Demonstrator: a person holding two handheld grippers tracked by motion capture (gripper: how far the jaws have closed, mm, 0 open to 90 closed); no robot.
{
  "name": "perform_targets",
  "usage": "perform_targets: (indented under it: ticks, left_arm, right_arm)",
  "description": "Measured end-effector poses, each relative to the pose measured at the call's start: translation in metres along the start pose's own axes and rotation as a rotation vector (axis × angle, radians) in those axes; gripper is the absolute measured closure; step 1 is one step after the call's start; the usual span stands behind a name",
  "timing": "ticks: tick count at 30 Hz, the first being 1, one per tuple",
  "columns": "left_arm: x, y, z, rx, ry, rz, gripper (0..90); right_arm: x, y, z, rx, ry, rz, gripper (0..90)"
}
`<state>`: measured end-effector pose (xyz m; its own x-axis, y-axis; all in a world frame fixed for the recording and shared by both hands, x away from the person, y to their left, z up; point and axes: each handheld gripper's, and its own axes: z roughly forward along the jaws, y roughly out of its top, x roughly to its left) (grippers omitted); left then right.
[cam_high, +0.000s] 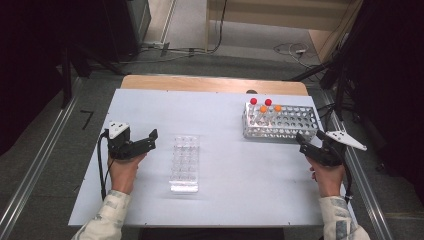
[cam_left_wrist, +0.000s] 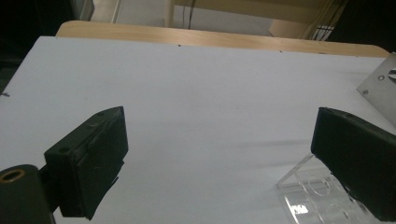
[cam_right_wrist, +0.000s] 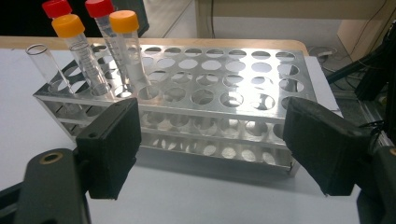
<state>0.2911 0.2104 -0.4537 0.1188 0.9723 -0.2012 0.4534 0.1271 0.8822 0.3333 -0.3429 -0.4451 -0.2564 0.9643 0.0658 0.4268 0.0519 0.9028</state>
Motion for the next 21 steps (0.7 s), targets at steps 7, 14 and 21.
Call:
perform_targets:
  ticks: [7,14,21]
  left_arm:
    - [0.005,0.001,0.002,-0.016,0.022,-0.034,4.5]
    - [0.004,0.0,-0.002,-0.023,0.036,-0.027,4.5]
    - [0.003,0.001,-0.002,-0.026,0.03,-0.025,4.5]
  right_arm:
    - [0.009,0.001,0.006,-0.003,0.026,-0.016,19.5]
    - [0.022,0.003,0.012,0.006,0.048,-0.044,19.5]
    - [0.026,0.003,0.014,0.006,0.057,-0.049,20.5]
